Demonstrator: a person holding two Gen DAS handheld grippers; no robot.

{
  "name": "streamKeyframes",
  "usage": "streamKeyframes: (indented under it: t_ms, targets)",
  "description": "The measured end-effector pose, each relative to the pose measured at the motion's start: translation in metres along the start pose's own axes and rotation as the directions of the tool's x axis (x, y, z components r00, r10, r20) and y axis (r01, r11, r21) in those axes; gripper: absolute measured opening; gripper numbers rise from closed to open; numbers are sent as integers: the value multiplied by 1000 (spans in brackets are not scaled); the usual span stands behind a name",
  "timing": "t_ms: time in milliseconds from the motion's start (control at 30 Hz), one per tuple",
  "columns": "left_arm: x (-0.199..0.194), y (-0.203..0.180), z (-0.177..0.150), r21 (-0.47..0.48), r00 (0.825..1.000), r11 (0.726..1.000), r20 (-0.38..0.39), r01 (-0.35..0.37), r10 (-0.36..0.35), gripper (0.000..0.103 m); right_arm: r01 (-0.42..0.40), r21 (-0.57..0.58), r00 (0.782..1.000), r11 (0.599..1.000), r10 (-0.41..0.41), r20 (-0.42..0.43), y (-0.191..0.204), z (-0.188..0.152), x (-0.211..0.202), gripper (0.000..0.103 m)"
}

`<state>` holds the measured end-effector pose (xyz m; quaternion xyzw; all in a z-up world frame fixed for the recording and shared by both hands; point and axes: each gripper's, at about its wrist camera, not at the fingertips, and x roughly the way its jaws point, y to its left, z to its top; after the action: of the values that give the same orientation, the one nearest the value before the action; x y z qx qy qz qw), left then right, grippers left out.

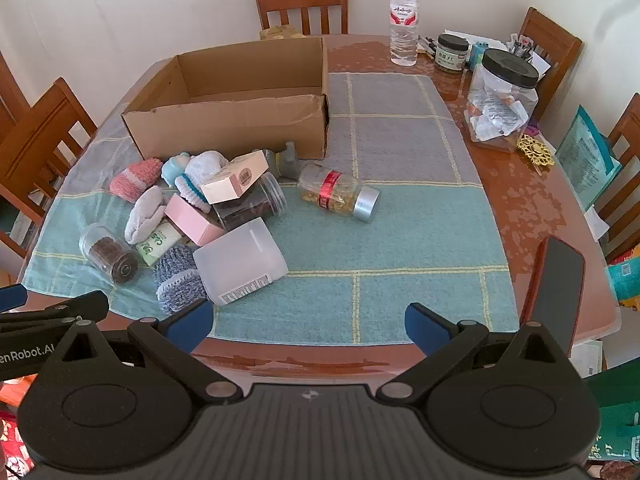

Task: Organize objects
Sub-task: 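Move the left tool toward the cookie jar while the right tool approaches the grey-blue sock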

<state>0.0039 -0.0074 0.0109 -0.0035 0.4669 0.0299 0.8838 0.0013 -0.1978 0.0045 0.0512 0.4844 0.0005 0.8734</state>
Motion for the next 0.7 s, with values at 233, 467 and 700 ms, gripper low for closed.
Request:
streamKeyframes:
  t_ms: [233, 467, 700]
  targets:
    - [1, 0, 5, 15, 1000, 1000, 6, 4, -4, 102, -15, 0, 1000, 1000, 15, 1, 0, 5, 0, 103]
    - [13, 6, 3, 48, 1000, 999, 13, 25, -25, 102, -8, -11, 1000, 1000, 8, 7, 6, 7, 3, 103]
    - [30, 22, 2, 88, 999, 995, 7, 46, -47, 102, 28, -13, 1000, 1000, -28, -2, 17, 3, 13, 103]
